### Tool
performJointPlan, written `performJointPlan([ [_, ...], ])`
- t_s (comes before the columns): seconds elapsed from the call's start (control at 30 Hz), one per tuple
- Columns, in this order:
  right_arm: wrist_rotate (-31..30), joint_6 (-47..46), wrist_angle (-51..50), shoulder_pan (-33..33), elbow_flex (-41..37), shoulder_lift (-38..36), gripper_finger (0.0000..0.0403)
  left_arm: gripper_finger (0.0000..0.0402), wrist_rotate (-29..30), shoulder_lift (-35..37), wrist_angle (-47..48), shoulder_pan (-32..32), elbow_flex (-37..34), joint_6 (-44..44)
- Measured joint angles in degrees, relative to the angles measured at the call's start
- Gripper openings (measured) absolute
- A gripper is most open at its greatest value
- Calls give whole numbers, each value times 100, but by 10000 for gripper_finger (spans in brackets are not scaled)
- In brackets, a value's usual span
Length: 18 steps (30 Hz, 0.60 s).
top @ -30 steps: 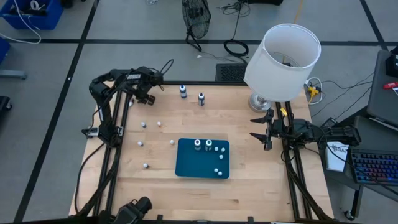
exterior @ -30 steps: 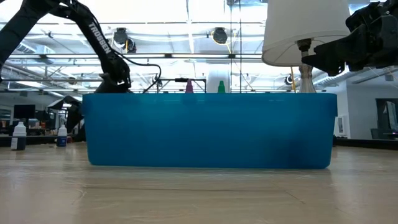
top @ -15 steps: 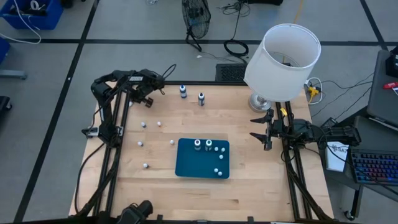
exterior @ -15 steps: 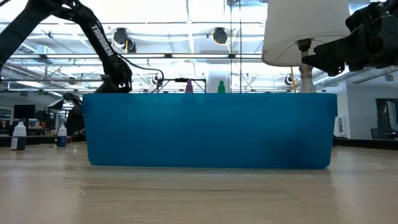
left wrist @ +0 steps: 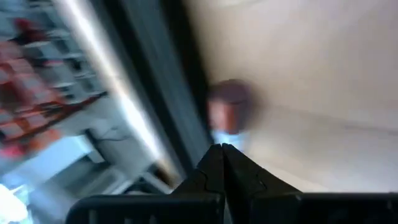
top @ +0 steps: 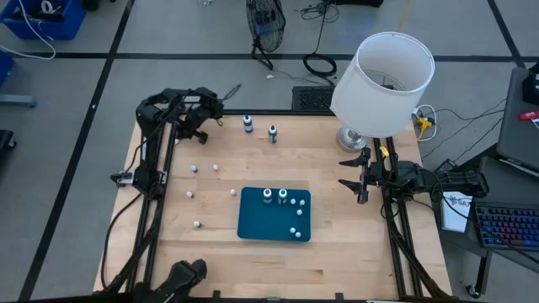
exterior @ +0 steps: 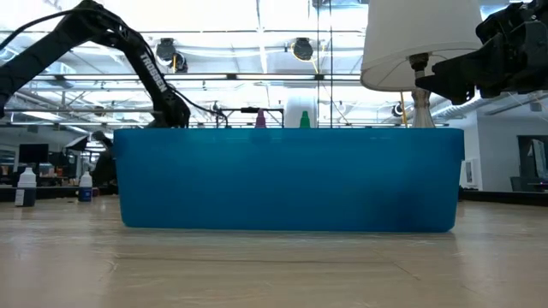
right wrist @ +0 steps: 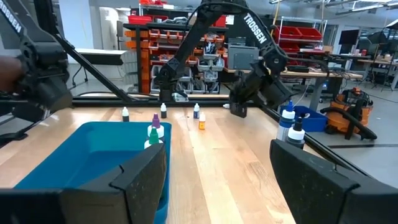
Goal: Pick & Place food coloring
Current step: Put the small red food coloring bottle into the blue bin
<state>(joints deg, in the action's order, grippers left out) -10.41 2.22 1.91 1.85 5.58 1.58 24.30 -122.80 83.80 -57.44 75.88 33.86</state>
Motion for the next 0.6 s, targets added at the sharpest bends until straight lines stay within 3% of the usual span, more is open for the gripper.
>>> performJointPlan([
  [0.27, 2, 0, 0, 0, 0, -2, 270, 1, -388, -3, -455, -237, 179, -197],
  [0.43, 0, -1, -1, 0, 0, -1, 273, 1, -1359, 104, -1096, -263, 135, -961],
  [0.53, 0, 0, -2, 0, 0, -2, 274, 1, -1306, 109, -1199, -238, 133, -1132],
  [0.6, 2, 0, 0, 2, 0, -2, 274, 1, -939, 113, -1213, -223, 190, -1074],
])
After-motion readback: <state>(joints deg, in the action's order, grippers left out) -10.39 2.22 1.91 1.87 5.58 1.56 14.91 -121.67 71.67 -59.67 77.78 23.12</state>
